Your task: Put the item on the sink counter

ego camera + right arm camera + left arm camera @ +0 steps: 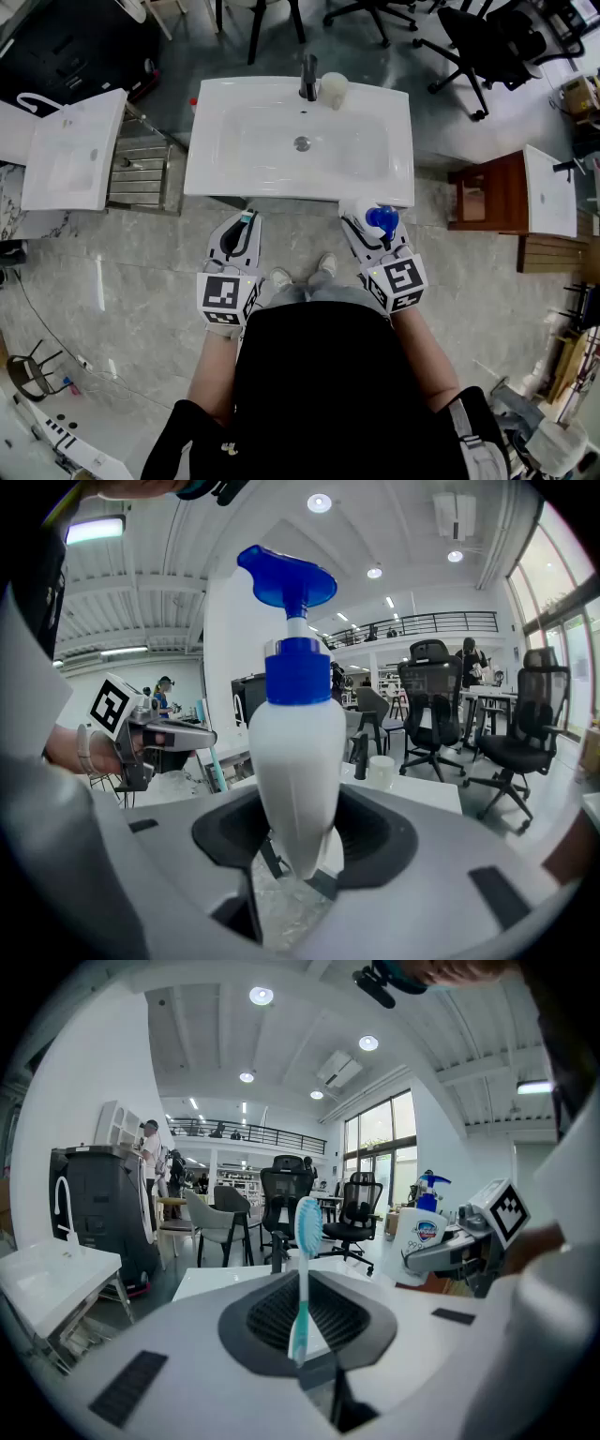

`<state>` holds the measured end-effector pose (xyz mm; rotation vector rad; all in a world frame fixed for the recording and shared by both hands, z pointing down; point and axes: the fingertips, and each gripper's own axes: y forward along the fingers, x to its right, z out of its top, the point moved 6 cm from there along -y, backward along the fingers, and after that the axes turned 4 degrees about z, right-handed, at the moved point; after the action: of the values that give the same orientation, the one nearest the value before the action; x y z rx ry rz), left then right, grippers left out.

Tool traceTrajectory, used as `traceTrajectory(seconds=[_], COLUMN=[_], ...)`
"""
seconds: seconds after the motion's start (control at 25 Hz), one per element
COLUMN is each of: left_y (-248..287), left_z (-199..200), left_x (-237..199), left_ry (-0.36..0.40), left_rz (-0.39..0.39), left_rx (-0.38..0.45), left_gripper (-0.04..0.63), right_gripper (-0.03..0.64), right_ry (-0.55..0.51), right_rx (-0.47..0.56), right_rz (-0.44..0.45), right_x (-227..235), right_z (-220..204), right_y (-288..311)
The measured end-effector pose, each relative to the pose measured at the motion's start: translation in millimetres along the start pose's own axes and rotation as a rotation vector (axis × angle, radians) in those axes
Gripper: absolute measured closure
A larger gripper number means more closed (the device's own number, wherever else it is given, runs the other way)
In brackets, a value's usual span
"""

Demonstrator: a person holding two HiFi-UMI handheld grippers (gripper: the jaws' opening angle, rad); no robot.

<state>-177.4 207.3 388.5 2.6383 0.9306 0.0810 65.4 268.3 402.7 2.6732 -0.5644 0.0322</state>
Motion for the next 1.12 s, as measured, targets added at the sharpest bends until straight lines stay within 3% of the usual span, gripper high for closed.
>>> traceTrajectory(seconds=[0.48,0.84,1.12], left_y=[22.5,40.9,44.1], left_z=[11.5,21.4,24.9], left_x=[32.1,73.1,86.4], left_ry=[0.029,0.026,0.037], left_rz=[0.036,0.077,0.106], left_rx=[-0.01,-0.024,-0.022], left_gripper=[0.552,0.552,0.552], right_gripper=[0.411,0.411,0.411], right_ry=[0.007,-0.075,-0.065], right_rx=[0.015,-0.006,0.003], right_rz=[0.056,0.105,0.147], right_x=[35.2,64.1,71.0], right_z=[1.0,-3.1,-9.0], right_y=[-7.9,-17.9,-16.6])
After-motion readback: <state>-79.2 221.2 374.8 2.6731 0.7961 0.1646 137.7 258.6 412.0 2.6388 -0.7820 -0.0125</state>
